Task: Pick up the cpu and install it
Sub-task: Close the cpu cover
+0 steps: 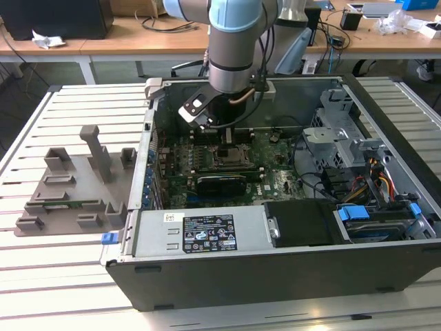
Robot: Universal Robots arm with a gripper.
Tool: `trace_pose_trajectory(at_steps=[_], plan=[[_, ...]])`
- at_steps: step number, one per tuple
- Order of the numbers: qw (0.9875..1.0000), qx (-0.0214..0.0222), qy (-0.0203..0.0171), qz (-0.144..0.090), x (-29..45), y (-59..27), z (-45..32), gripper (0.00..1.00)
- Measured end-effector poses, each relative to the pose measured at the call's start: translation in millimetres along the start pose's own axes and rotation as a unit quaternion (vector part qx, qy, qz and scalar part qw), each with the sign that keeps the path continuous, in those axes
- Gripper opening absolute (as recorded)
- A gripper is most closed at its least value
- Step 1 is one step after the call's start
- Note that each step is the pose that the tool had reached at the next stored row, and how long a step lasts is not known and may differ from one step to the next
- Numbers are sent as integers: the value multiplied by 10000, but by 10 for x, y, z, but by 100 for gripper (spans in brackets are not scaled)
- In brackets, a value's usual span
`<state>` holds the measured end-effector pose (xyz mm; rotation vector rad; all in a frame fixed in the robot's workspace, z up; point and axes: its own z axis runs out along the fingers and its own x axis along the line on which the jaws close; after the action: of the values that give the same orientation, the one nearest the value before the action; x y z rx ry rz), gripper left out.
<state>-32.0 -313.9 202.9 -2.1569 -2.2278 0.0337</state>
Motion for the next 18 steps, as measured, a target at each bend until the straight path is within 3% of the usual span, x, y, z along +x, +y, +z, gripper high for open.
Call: trace_pose_trajectory(at_steps=[2, 4, 11, 18], plan=[[10000, 0, 1, 0, -3, 98, -8, 11], [10000, -8, 14, -2, 1, 141, -38, 11], [10000, 0, 1, -1, 0, 143, -375, 11], [10000, 5, 2, 0, 3, 155, -627, 11]])
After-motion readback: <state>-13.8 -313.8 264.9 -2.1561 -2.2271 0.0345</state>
